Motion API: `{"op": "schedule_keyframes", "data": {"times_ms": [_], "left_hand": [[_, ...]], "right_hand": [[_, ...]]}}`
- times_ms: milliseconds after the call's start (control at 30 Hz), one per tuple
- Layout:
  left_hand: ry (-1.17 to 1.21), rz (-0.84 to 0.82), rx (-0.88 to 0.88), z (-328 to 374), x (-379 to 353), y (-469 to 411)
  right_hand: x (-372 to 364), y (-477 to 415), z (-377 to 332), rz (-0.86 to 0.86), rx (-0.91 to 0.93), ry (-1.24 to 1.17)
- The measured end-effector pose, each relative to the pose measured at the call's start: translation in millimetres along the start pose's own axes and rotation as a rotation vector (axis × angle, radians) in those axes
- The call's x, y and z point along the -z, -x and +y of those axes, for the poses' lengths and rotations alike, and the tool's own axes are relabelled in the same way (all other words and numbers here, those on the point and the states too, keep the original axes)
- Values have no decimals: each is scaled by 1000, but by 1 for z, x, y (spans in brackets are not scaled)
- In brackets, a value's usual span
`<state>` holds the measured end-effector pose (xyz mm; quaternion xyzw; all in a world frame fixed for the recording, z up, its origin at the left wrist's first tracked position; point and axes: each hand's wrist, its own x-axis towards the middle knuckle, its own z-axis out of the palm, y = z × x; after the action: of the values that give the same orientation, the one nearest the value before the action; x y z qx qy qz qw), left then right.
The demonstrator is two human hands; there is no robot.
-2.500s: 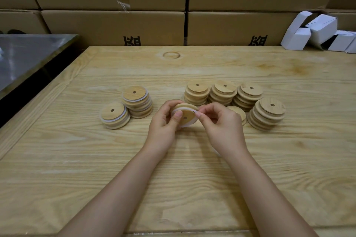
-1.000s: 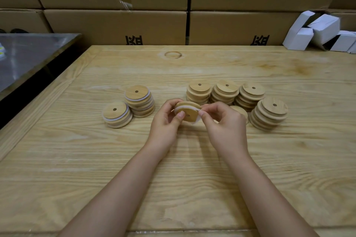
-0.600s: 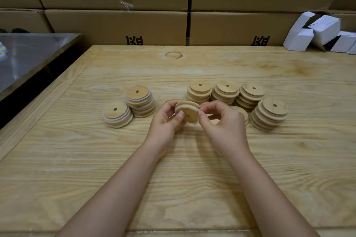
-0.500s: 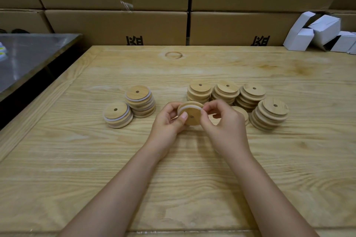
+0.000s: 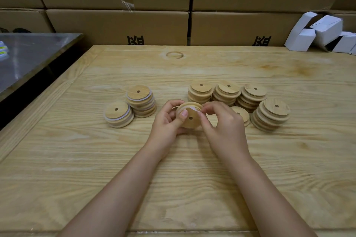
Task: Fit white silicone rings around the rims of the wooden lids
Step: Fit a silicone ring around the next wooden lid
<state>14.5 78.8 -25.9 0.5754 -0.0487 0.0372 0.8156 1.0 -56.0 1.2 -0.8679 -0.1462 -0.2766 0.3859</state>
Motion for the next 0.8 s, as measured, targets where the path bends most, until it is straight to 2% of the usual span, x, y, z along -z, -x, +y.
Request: {"op": "schedule_keyframes", "data": {"times_ms": [400, 633, 800], "left_hand": [[-48, -6, -71, 0, 2, -1], [-20, -16, -41, 0, 5, -1], [-13, -2, 5, -1, 5, -1]], "right_hand": [[-2, 0, 0, -4, -115, -181], [0, -3, 0, -24, -241, -290], [2, -5, 5, -112, -337, -323]]}}
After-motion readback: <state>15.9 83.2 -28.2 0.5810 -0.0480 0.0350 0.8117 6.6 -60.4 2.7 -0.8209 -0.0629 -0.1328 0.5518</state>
